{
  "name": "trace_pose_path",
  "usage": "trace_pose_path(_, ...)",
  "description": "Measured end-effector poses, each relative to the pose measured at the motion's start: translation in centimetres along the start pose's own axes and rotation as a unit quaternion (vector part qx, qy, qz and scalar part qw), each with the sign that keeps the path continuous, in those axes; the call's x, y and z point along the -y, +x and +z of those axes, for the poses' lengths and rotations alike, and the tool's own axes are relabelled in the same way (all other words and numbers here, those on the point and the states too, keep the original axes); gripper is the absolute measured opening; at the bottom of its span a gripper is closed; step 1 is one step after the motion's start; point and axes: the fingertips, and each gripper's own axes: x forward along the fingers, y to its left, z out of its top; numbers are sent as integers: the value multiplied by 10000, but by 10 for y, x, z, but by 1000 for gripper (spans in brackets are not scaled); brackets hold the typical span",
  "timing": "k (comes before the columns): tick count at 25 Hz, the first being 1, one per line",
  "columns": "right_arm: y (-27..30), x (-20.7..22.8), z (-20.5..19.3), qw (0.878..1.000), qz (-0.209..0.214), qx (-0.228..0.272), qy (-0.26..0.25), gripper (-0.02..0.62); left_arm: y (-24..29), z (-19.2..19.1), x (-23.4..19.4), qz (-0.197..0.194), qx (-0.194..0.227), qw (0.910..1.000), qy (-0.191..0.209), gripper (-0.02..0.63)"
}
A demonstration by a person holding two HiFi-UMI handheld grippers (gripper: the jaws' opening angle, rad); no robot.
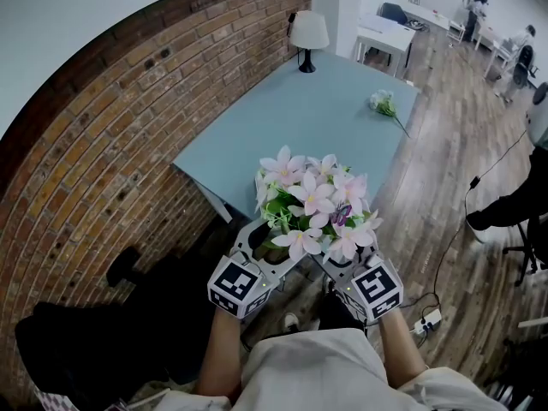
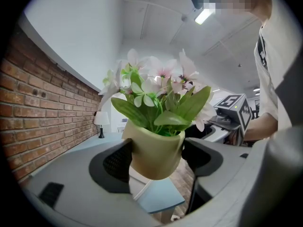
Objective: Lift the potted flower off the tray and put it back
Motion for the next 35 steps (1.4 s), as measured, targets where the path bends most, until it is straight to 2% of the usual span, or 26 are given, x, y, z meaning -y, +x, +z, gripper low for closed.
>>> trace_pose_path(13,20,27,-17,9997,118,-175,107,265,30,-16,-19,44,-198,9997,-117,368)
trace_pose_path(19,36,41,-43,9991,238,-297,179,265,49,-41,-28,71,-335,9992,-222,370)
trace_pose_path(27,76,89,-50,9972,543,-487,154,265,92,-51,-71,357,-463,9974,-422,370)
trace_pose_path(35,122,111,-81,9922,992,-738,144,267,116,-87,-108,707,-699,9927,-688,370)
